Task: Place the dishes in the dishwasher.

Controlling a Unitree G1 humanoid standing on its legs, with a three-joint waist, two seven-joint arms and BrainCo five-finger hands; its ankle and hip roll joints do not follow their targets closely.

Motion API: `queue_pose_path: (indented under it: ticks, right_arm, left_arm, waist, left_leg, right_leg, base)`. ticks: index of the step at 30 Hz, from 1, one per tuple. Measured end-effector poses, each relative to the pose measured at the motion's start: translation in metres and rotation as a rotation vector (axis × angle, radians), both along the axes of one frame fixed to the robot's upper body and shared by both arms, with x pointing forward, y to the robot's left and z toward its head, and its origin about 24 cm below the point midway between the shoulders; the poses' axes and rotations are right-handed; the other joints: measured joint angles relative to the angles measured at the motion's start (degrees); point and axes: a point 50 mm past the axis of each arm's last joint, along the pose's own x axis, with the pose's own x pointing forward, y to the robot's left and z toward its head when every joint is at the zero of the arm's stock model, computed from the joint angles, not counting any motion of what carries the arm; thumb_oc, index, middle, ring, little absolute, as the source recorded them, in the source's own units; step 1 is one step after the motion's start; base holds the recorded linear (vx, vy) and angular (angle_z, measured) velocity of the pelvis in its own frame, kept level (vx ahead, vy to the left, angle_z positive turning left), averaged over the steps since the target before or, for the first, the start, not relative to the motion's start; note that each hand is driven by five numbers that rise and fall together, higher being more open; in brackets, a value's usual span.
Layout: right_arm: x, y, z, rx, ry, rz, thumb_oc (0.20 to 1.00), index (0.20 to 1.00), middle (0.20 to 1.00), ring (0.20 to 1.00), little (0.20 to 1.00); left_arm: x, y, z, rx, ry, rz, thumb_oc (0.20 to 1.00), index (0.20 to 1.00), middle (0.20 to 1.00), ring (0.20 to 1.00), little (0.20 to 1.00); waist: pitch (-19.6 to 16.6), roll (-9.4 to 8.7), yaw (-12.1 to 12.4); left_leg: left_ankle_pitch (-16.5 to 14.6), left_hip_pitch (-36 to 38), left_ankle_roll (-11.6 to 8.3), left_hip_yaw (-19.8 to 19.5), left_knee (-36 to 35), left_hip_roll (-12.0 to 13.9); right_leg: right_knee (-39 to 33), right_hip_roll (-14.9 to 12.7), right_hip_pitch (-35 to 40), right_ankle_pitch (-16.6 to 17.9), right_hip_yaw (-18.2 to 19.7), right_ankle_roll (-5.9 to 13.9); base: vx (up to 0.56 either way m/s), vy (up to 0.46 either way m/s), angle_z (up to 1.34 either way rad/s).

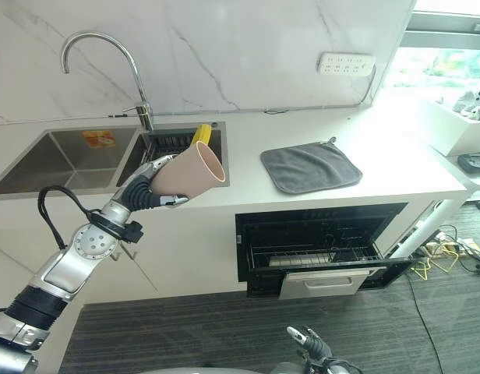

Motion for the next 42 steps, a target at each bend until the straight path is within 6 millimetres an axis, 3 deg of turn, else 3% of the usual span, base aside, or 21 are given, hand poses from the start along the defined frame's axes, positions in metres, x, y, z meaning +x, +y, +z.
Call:
queue_pose_path:
  ticks: [2,4,5,6,7,9,12,14,19,20,24,27,29,31,33,34,35,36,38,39,42]
  right_arm:
    - [-0.007,0.01,-0.002,0.016,0.016,0.102,1.0,1.0,1.0,1.0,1.0]
    - [-0.002,-0.003,0.005,-0.025,-0.016,0.158,1.0,1.0,1.0,1.0,1.0]
    - [-0.003,-0.012,0.006,-0.056,0.001,0.183,1.0,1.0,1.0,1.0,1.0]
    - [-0.006,-0.018,0.007,-0.072,0.012,0.18,1.0,1.0,1.0,1.0,1.0]
    - [-0.013,-0.023,0.006,-0.087,0.033,0.171,1.0,1.0,1.0,1.0,1.0]
    - [-0.016,-0.026,0.003,-0.101,0.068,0.155,1.0,1.0,1.0,1.0,1.0]
    - [-0.007,-0.02,0.001,-0.086,0.07,0.135,1.0,1.0,1.0,1.0,1.0]
    - [-0.008,-0.017,0.002,-0.078,0.046,0.128,1.0,1.0,1.0,1.0,1.0]
    - [-0.017,-0.011,0.0,-0.066,0.055,0.131,1.0,1.0,1.0,1.0,1.0]
    - [-0.014,-0.012,0.0,-0.075,0.05,0.136,1.0,1.0,1.0,1.0,1.0]
    - [-0.006,-0.013,0.002,-0.091,0.034,0.126,1.0,1.0,1.0,1.0,1.0]
    - [-0.003,-0.02,0.004,-0.112,0.027,0.074,1.0,1.0,1.0,1.0,1.0]
    - [-0.003,-0.021,0.004,-0.105,0.021,0.033,1.0,1.0,1.0,1.0,1.0]
    - [-0.008,-0.021,0.003,-0.098,0.033,0.019,1.0,1.0,1.0,1.0,1.0]
    - [-0.009,-0.021,0.001,-0.098,0.048,0.016,1.0,1.0,1.0,1.0,1.0]
    - [-0.01,-0.02,0.001,-0.091,0.053,0.019,1.0,1.0,1.0,1.0,1.0]
    - [-0.01,-0.011,-0.001,-0.055,0.048,0.026,1.0,1.0,1.0,1.0,1.0]
    - [-0.009,-0.012,-0.001,-0.054,0.051,0.027,1.0,1.0,1.0,1.0,1.0]
    - [-0.013,-0.013,-0.003,-0.057,0.076,0.024,1.0,1.0,1.0,1.0,1.0]
    - [-0.022,-0.01,-0.006,-0.04,0.098,0.015,1.0,1.0,1.0,1.0,1.0]
    - [-0.022,-0.022,-0.003,-0.074,0.094,0.03,1.0,1.0,1.0,1.0,1.0]
  left_arm:
    - [-0.009,0.011,-0.005,-0.043,-0.004,0.059,0.2,0.2,0.2,0.2,0.2]
    - [-0.022,0.015,-0.027,-0.101,0.062,0.111,0.2,0.2,0.2,0.2,0.2]
    - [-0.024,0.013,-0.033,-0.102,0.085,0.103,0.2,0.2,0.2,0.2,0.2]
    - [-0.023,0.009,-0.034,-0.1,0.091,0.086,0.2,0.2,0.2,0.2,0.2]
    - [-0.015,-0.003,-0.028,-0.093,0.072,0.041,0.2,0.2,0.2,0.2,0.2]
    - [-0.007,-0.014,-0.016,-0.104,0.025,0.004,0.2,0.2,0.2,0.2,0.2]
    - [-0.008,-0.014,-0.006,-0.118,-0.017,-0.01,0.2,0.2,0.2,0.2,0.2]
    - [-0.01,-0.011,-0.008,-0.118,-0.006,-0.005,0.2,0.2,0.2,0.2,0.2]
    - [-0.009,-0.009,-0.009,-0.117,-0.001,0.005,0.2,0.2,0.2,0.2,0.2]
    - [-0.009,-0.007,-0.008,-0.119,-0.008,0.012,0.2,0.2,0.2,0.2,0.2]
    - [-0.009,-0.006,-0.008,-0.118,-0.007,0.016,0.2,0.2,0.2,0.2,0.2]
    - [-0.007,-0.005,-0.008,-0.112,-0.006,0.017,0.2,0.2,0.2,0.2,0.2]
    - [-0.003,-0.004,-0.008,-0.093,0.002,0.017,0.2,0.2,0.2,0.2,0.2]
    - [-0.001,-0.002,-0.001,-0.076,-0.018,0.017,0.2,0.2,0.2,0.2,0.2]
    - [0.0,0.004,0.0,-0.046,-0.017,0.034,0.2,0.2,0.2,0.2,0.2]
    - [-0.002,0.006,-0.004,-0.05,-0.009,0.045,0.2,0.2,0.2,0.2,0.2]
    - [-0.009,0.006,-0.019,-0.062,0.038,0.055,0.2,0.2,0.2,0.2,0.2]
    - [-0.013,0.004,-0.028,-0.083,0.064,0.063,0.2,0.2,0.2,0.2,0.2]
    - [-0.015,-0.003,-0.032,-0.142,0.073,0.07,0.2,0.2,0.2,0.2,0.2]
    - [-0.021,-0.006,-0.036,-0.169,0.084,0.072,0.2,0.2,0.2,0.2,0.2]
    - [-0.017,0.001,-0.024,-0.141,0.04,0.085,0.2,0.2,0.2,0.2,0.2]
  waist:
    - [0.0,-0.32,0.2]
    - [0.3,2.02,0.2]
    - [0.8,2.37,0.5]
    - [1.0,1.89,0.8]
    - [1.6,1.06,-0.3]
    - [2.5,0.58,-0.2]
    - [2.1,1.94,0.0]
    - [1.8,2.29,-1.2]
    - [1.5,2.96,-1.8]
    - [1.2,3.53,-1.6]
    - [1.0,2.9,-0.5]
    - [1.1,2.86,-0.8]
    - [1.4,2.61,-1.4]
    - [1.1,0.92,-1.4]
    - [1.2,-0.65,-1.5]
    - [1.3,-0.72,-1.5]
    - [1.1,-0.74,-0.9]
    - [0.8,-0.55,-0.5]
    - [1.0,0.66,-1.2]
    - [0.7,-0.16,0.1]
    - [-0.1,-0.36,0.5]
  left_leg:
    - [0.9,0.0,-3.98,0.3,0.0,5.2]
    - [4.1,-0.1,-7.05,-1.7,0.1,12.4]
    - [7.3,-0.5,-4.66,-1.0,0.1,14.1]
    - [13.1,-2.4,-3.66,0.6,0.2,14.0]
    - [17.0,-6.6,-4.75,4.2,3.0,13.6]
    - [9.4,-6.8,-5.04,6.3,4.8,7.5]
    - [5.6,0.1,-4.79,-4.8,-0.2,1.3]
    - [4.9,2.0,-3.54,-3.0,-0.2,1.3]
    - [1.8,2.2,-2.89,-2.9,-0.2,2.2]
    - [-2.0,2.5,-1.44,-2.7,0.1,2.7]
    - [-3.4,2.9,1.29,-1.0,0.2,-0.3]
    - [-4.1,2.8,4.29,-0.8,0.0,-3.2]
    - [-4.0,3.3,5.8,-1.6,-0.1,-4.2]
    - [-4.2,3.0,5.92,-1.5,0.0,-5.1]
    - [-4.5,3.0,6.17,-1.3,0.2,-5.5]
    - [-4.4,3.2,5.11,-0.7,0.2,-5.0]
    - [-5.3,4.6,3.39,-0.8,0.2,-2.1]
    - [-5.7,5.8,0.81,-1.5,0.3,0.2]
    - [-6.5,6.4,-1.32,-2.3,2.9,2.6]
    - [-8.0,5.9,-3.02,-0.1,8.2,3.5]
    - [-7.1,2.8,-3.8,0.3,14.1,6.3]
  right_leg:
    - [-1.9,6.4,2.1,-0.7,-4.4,-2.01]
    - [-4.5,15.3,4.4,-2.1,-6.8,-7.03]
    - [-4.8,17.1,4.1,-2.7,-7.4,-9.01]
    - [-4.9,17.8,4.4,-2.8,-9.2,-10.76]
    - [-5.6,17.1,4.3,-1.9,-12.7,-11.92]
    - [-9.3,17.3,6.4,-2.0,-14.2,-12.76]
    - [-11.0,19.3,7.3,-0.8,-11.6,-11.78]
    - [-11.6,20.2,8.0,0.6,-11.5,-14.59]
    - [-11.7,21.0,7.6,0.6,-11.5,-14.66]
    - [-11.7,21.6,7.2,0.8,-11.0,-14.06]
    - [-7.1,18.4,4.7,-0.2,-9.0,-11.75]
    - [5.4,15.0,-1.1,-3.8,-7.2,-9.15]
    - [18.3,12.7,-7.9,-5.3,-3.4,-7.22]
    - [13.4,10.4,-9.2,-5.1,-3.8,-6.17]
    - [2.8,7.1,-9.8,0.4,-4.8,-2.65]
    - [0.8,6.9,-9.6,2.2,-4.2,-2.64]
    - [-1.7,11.2,-5.3,2.6,-4.8,-3.4]
    - [-11.6,15.4,2.5,6.2,-5.3,-8.68]
    - [-12.1,17.8,5.1,3.9,-7.1,-10.29]
    - [-12.1,18.7,6.2,2.1,-5.4,-11.77]
    - [-11.7,21.5,6.3,1.3,-4.8,-14.22]
  base:
    - [-0.01,-0.517,-0.08]
    - [-0.05,-0.306,0.04]
    - [-0.06,-0.166,0.32]
    - [-0.03,-0.114,0.81]
    - [0.01,-0.027,1.14]
    - [0.1,0.023,0.57]
    - [0.1,0.096,-0.5]
    - [0.1,0.11,-0.22]
    - [0.09,0.104,0.01]
    - [0.05,0.169,-0.11]
    - [0.02,0.214,-0.23]
    - [0.04,0.155,-0.01]
    - [0.1,-0.057,0.16]
    - [0.11,-0.169,0.07]
    - [0.11,-0.303,-0.07]
    - [0.11,-0.324,-0.01]
    - [0.27,-0.501,0.02]
    - [0.31,-0.57,-0.02]
    - [0.2,-0.405,0.12]
    - [0.08,-0.239,-0.23]
    - [0.06,-0.198,-0.19]
